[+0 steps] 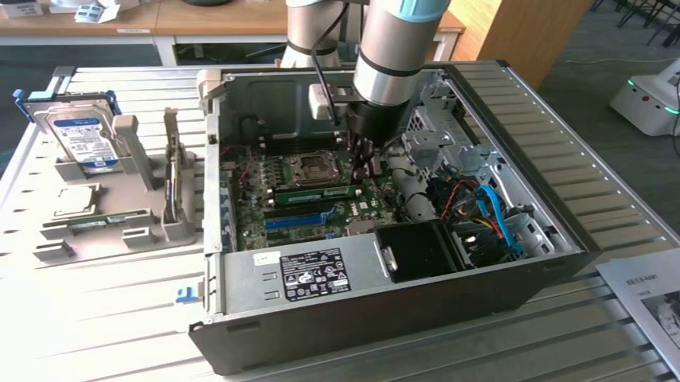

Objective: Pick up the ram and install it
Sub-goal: 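Press down the ram until it locks into place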

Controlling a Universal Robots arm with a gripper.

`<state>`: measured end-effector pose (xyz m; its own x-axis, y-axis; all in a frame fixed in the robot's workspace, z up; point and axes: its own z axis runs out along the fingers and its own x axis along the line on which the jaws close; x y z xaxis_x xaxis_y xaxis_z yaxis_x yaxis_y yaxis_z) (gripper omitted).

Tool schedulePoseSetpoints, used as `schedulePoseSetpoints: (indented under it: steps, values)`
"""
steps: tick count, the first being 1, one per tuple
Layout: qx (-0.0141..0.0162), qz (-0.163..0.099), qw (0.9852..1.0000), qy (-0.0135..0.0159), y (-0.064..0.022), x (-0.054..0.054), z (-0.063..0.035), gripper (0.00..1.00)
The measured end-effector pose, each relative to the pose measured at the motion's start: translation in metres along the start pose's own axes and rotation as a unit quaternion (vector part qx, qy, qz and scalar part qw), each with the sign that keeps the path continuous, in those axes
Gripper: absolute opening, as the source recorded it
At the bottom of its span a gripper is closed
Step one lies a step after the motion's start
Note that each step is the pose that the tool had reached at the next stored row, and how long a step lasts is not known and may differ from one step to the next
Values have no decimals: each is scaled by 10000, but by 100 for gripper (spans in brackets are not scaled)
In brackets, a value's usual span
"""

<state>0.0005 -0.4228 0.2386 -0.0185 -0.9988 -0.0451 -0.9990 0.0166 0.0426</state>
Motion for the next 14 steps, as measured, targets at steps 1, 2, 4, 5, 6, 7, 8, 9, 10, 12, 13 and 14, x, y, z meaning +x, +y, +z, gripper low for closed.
schedulePoseSetpoints:
  steps: [1, 2, 4, 5, 6, 7, 8, 9, 10, 12, 13, 14]
  values:
    - [0, 0, 10000, 0, 0, 0, 0, 10]
    - [0, 1, 10000, 1, 0, 0, 0, 10]
    - [0, 0, 10000, 1, 0, 0, 0, 10]
    - [0, 0, 10000, 0, 0, 0, 5, 10]
    - [0, 0, 10000, 0, 0, 1, 11, 10]
    - [0, 0, 10000, 0, -1, 1, 18, 10]
    - [0, 0, 10000, 0, -1, 1, 24, 10]
    - [0, 0, 10000, 0, -1, 2, 31, 10]
    - [0, 0, 10000, 1, -1, 2, 37, 10]
    - [0, 0, 10000, 1, -2, 2, 42, 10]
    - [0, 0, 10000, 1, -2, 2, 42, 10]
    - [0, 0, 10000, 2, -2, 2, 42, 10]
